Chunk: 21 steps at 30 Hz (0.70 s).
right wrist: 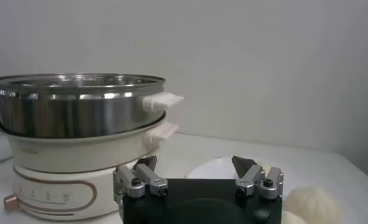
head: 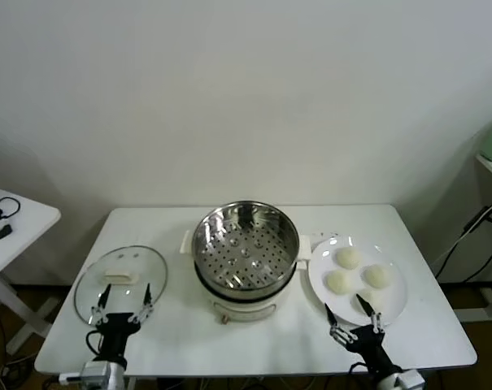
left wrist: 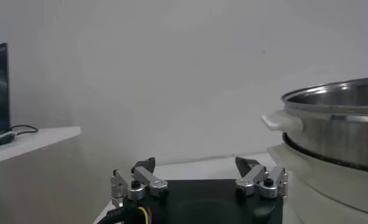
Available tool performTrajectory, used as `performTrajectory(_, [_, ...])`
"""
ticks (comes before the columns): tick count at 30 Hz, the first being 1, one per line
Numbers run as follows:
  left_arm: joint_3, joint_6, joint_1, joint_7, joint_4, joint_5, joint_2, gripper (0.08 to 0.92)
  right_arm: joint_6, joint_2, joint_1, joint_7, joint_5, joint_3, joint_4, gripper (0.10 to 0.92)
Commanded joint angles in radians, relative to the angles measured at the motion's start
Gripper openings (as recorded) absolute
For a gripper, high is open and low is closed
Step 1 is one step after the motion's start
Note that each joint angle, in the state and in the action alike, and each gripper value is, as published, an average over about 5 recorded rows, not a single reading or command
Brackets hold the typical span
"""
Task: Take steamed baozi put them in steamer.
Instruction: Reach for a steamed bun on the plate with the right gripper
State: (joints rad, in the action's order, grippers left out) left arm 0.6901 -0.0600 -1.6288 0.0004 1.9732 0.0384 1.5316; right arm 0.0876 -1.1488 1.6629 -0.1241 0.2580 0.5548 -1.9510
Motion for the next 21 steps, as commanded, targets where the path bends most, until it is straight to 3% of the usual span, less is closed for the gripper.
performTrajectory(1, [-0.001, -0.001, 0.003, -0.001, 0.001, 0.003, -0.001, 0.823, -0.087, 0.145, -0.115, -0.091, -0.011, 0.067, 0.011, 0.823])
performTrajectory(12, [-0.032, -0.016, 0.017, -0.029, -0.013, 0.009, -0.011, 0.823, -0.140, 0.611, -0.591, -0.533, 0.015, -0.074, 0.356, 0.823])
performTrajectory(21, [-0.040, -0.007, 0.026, -0.029, -0.012, 0.008, -0.024, 0.823, -0.096, 0.753, -1.172, -0.894, -0.099, -0.586, 0.604, 0.823])
